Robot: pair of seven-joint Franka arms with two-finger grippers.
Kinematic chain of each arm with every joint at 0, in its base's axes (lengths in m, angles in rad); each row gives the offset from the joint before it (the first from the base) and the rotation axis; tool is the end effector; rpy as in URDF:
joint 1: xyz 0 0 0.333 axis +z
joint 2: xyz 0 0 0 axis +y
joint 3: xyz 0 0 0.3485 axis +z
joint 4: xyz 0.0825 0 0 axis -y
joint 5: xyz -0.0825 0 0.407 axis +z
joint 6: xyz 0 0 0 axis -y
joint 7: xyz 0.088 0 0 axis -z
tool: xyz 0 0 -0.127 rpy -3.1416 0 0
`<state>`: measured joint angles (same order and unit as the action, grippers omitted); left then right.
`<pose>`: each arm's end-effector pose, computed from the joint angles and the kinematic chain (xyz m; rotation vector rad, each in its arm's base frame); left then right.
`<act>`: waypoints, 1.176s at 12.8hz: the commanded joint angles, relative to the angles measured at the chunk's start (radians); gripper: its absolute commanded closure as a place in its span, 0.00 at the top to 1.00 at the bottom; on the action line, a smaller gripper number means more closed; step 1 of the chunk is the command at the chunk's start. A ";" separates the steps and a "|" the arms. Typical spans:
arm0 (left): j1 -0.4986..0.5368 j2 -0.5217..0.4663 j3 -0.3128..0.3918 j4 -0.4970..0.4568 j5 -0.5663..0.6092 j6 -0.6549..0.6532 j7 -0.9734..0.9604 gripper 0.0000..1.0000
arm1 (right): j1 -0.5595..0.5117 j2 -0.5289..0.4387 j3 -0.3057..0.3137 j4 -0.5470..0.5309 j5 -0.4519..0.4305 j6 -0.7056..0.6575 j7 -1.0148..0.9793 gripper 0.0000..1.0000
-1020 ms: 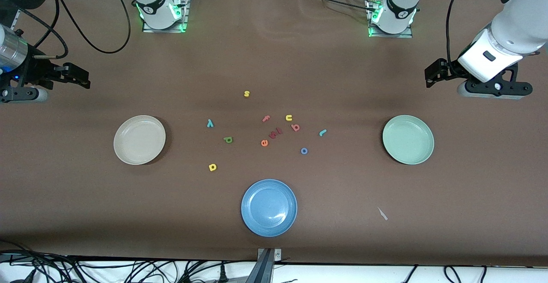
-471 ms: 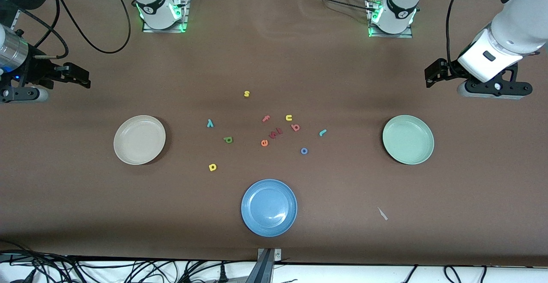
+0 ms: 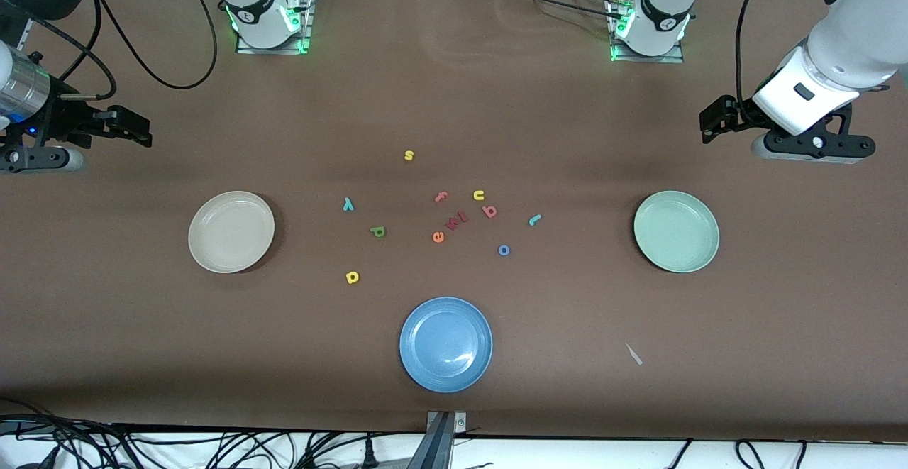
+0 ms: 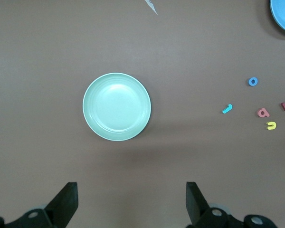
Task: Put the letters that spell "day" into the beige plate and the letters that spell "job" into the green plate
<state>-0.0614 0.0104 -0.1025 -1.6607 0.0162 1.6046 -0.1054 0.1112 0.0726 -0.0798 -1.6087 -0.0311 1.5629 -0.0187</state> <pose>0.5713 -0.0922 0.5894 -3.1147 0.0929 0.0995 0.5933 0.0162 0.5754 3.0976 0.0799 -0.1829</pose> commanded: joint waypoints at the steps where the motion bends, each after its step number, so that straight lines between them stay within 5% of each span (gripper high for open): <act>1: -0.006 -0.003 0.004 0.002 -0.035 -0.009 0.013 1.00 | 0.004 0.003 -0.002 0.001 -0.004 -0.015 -0.012 1.00; 10: -0.184 0.324 -0.023 0.119 -0.025 0.154 -0.157 1.00 | 0.064 0.093 0.008 -0.022 0.034 0.031 0.038 1.00; 15: -0.285 0.488 -0.022 0.147 -0.027 0.302 -0.215 1.00 | 0.100 0.110 0.020 -0.235 0.071 0.322 0.069 1.00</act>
<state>-0.3102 0.4288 -0.1356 -1.5745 0.0146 1.9027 -0.3170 0.1873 0.1929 -0.0660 -1.7363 0.0216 1.7668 0.0382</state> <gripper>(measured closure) 0.000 0.000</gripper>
